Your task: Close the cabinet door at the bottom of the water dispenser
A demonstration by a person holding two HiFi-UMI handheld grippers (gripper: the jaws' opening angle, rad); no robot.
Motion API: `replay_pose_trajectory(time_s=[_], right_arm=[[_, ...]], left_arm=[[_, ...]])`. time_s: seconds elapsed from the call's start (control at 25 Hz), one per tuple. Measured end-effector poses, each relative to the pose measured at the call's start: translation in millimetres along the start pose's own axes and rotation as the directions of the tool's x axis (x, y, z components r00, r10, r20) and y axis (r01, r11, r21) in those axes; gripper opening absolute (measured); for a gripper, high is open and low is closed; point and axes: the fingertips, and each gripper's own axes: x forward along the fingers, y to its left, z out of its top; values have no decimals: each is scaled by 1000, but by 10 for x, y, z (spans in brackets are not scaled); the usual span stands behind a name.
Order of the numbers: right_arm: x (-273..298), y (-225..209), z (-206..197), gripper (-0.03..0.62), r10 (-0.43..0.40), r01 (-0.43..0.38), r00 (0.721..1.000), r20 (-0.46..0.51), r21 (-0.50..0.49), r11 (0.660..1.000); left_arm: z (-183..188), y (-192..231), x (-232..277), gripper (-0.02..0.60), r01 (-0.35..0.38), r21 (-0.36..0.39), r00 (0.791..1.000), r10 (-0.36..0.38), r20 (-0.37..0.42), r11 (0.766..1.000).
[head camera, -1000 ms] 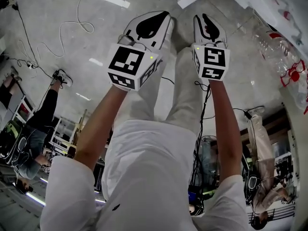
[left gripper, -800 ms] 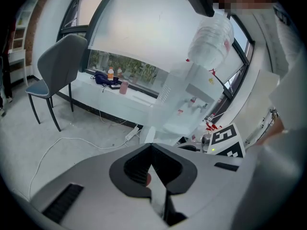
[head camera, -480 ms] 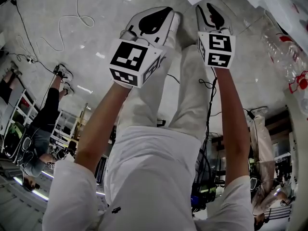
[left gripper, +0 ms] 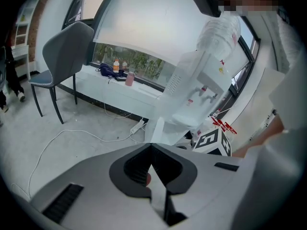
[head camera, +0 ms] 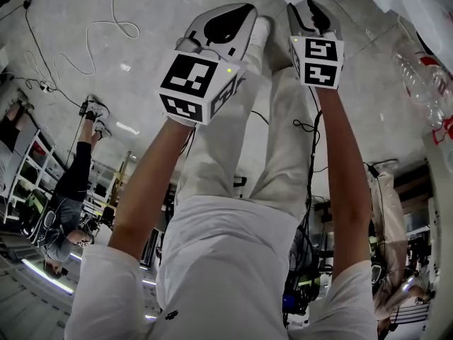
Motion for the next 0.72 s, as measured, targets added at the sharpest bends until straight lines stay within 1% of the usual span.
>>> replay_pose_trajectory(time_s=[0.16,0.32,0.52,0.72], right_arm=[[127,32,-135,184,-12,12,999,-36,12,1000],[239,70,-188,219,-28,30,997,-65,36,999],[266,44,-150,219,-76,79,996,-40,84,993],[269,8,-162,218,-110,115,993,-44,151,982]], left_arm=[[-88,29,22,3,2,-13,1000,-2,-3,1000],[-176,55,-3,2,-5,-33,1000,5,-5,999],[-281,21,29,3,-2,-34,1000,1,-20,999],[-247,30,16,3,-1,-30,1000,1,-13,1000]])
